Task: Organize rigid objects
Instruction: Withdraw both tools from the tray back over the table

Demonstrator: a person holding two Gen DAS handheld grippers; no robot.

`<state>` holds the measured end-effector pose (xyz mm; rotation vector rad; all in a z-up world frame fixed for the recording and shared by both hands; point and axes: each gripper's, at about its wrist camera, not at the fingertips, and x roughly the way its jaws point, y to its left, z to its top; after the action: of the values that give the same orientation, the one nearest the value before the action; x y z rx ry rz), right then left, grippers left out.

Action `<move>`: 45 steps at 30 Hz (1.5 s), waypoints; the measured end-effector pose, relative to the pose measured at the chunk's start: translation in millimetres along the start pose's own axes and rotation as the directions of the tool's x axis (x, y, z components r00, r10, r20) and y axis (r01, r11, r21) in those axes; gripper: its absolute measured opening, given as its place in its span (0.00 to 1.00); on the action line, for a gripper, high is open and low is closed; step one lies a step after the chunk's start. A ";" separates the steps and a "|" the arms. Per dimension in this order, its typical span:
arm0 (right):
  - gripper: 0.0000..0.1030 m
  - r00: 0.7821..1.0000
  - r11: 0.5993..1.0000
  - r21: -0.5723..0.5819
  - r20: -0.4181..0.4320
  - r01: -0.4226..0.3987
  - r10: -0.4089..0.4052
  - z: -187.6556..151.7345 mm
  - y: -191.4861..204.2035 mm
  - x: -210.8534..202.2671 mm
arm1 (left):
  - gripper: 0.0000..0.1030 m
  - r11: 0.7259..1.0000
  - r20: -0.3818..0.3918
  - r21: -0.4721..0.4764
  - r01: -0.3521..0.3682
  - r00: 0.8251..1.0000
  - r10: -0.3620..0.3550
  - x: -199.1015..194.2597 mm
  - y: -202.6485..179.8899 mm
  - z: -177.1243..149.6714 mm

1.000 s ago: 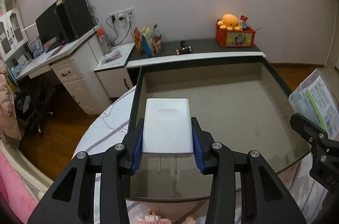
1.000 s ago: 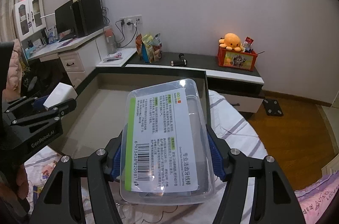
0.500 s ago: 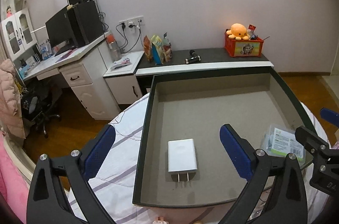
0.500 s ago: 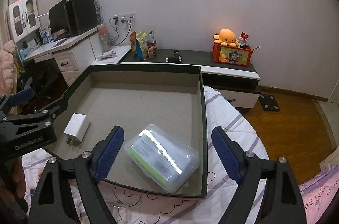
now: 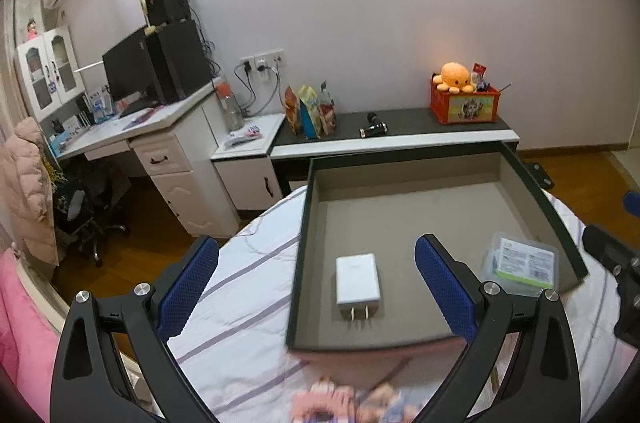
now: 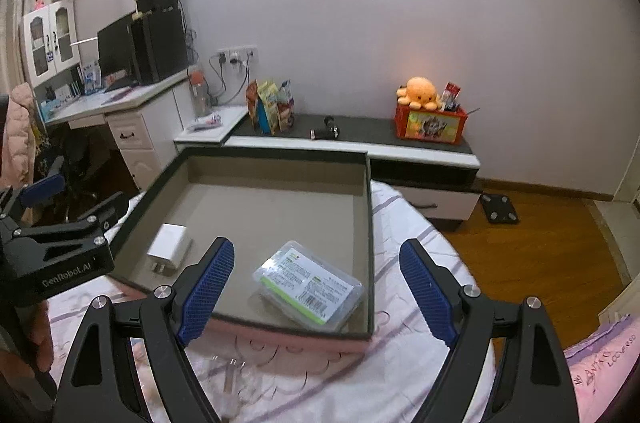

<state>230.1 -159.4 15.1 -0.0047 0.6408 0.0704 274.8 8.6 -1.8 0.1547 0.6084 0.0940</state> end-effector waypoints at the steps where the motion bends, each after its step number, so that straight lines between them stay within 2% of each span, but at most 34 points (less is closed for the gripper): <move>1: 0.84 1.000 1.000 -0.003 0.010 0.006 -0.006 -0.1 1.9 -8.6 | 0.97 1.000 0.013 -0.006 0.002 1.000 -0.002 -13.4 3.7 -3.1; 6: 0.84 0.998 1.000 -0.009 0.061 0.029 -0.029 -11.0 11.5 -65.6 | 0.97 1.000 0.048 -0.022 -0.015 0.999 0.016 -66.3 19.3 -20.5; 9: 0.84 0.996 0.999 -0.004 0.080 0.040 -0.039 -24.1 18.5 -100.3 | 0.97 0.999 0.066 -0.043 -0.001 0.998 0.004 -94.5 29.0 -32.3; 16: 0.84 0.993 0.999 -0.025 0.111 0.044 -0.041 -54.9 37.3 -158.6 | 0.97 0.996 0.112 -0.084 0.004 0.994 0.006 -161.4 43.0 -67.9; 25: 0.84 0.992 0.999 -0.038 0.121 0.022 -0.018 -86.7 52.6 -195.1 | 0.98 0.997 0.146 -0.080 0.023 0.989 -0.011 -206.1 40.9 -98.1; 30: 0.84 0.993 0.998 -0.057 0.118 0.023 -0.016 -92.2 59.0 -199.2 | 0.98 0.997 0.158 -0.078 0.020 0.987 -0.007 -214.2 41.0 -101.8; 36: 0.84 0.992 0.999 -0.048 0.124 0.023 -0.017 -97.5 57.8 -205.0 | 0.98 0.997 0.137 -0.071 0.014 0.991 -0.004 -209.3 37.3 -103.8; 42: 0.84 0.997 0.998 -0.032 0.065 0.047 -0.045 -101.9 50.7 -185.8 | 1.00 0.998 0.069 -0.062 0.012 0.998 -0.008 -186.2 32.4 -109.5; 45: 0.84 0.998 0.998 -0.014 -0.002 0.056 -0.056 -107.5 43.7 -164.3 | 1.00 0.999 -0.006 -0.044 0.011 1.000 -0.011 -161.4 25.1 -115.0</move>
<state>31.6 -129.2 27.8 -0.0359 0.6421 0.0212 75.8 25.2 0.0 0.1082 0.6131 0.0974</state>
